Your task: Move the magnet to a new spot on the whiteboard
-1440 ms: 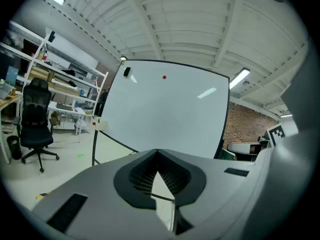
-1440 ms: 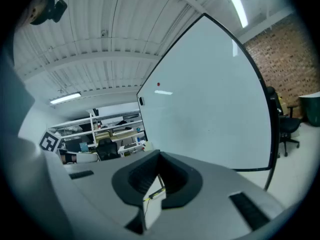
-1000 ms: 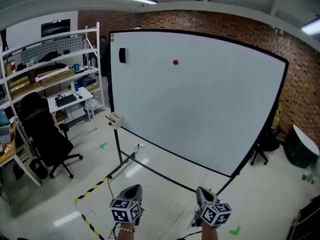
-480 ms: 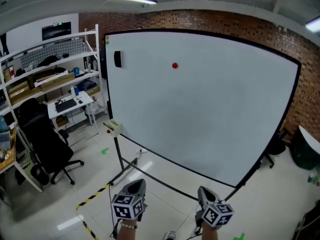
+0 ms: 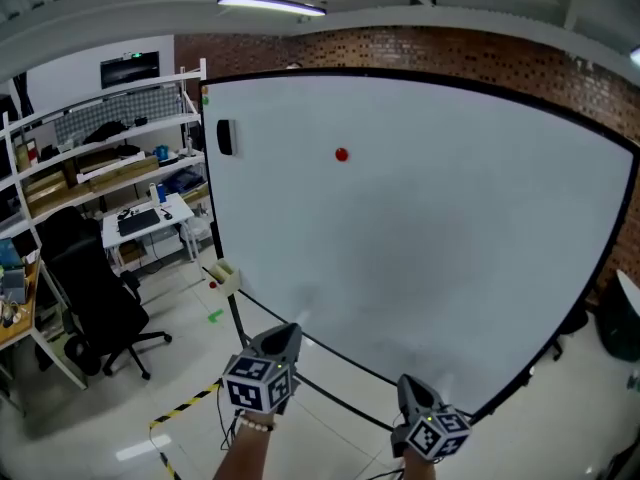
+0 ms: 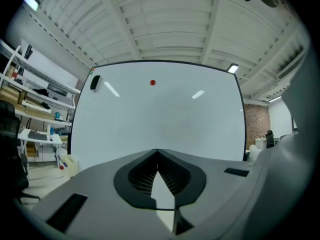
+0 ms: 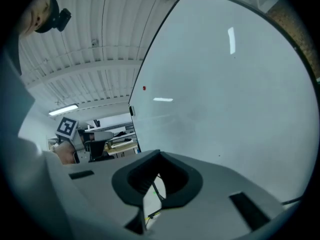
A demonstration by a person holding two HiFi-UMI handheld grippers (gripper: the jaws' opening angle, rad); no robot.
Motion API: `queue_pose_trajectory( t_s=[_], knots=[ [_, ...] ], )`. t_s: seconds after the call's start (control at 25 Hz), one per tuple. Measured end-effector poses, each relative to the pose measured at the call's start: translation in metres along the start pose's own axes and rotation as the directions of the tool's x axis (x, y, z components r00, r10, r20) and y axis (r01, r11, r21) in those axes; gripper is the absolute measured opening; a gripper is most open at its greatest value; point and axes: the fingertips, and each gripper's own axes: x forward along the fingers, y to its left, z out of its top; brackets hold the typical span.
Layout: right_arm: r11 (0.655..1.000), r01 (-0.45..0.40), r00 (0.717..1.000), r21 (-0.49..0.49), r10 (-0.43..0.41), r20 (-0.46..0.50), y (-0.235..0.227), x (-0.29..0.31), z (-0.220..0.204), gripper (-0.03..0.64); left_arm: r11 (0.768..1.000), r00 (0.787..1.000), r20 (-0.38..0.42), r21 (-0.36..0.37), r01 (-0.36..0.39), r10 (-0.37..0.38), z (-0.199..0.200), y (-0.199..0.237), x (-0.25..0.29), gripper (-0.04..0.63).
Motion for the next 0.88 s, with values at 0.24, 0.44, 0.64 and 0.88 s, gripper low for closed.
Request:
queue_pose_trajectory(
  t_s=[0.24,0.44,0.64,0.88],
  knots=[
    [1.0,0.004,1.0,-0.001,-0.004,0.018,-0.016,0.019,0.014,0.009,0.994,0.995,0.081,0.088,0.059,-0.067,0.081,-0.002,0.062,0.011],
    [0.999,0.032,0.999,0.0,-0.032,0.038,-0.014,0.022,0.015,0.009,0.981,0.977,0.158,0.154,0.118,-0.143,0.152,-0.006,0.106,0.119],
    [0.998,0.059,0.997,-0.006,-0.059,0.058,-0.017,0.024,0.021,0.009,0.969,0.965,0.227,0.235,0.08,-0.135,0.219,0.0,0.144,0.142],
    [0.995,0.089,0.995,-0.034,-0.087,0.057,-0.02,0.037,0.046,0.009,0.96,0.969,0.224,0.276,0.042,-0.106,0.271,0.007,0.183,0.183]
  ],
)
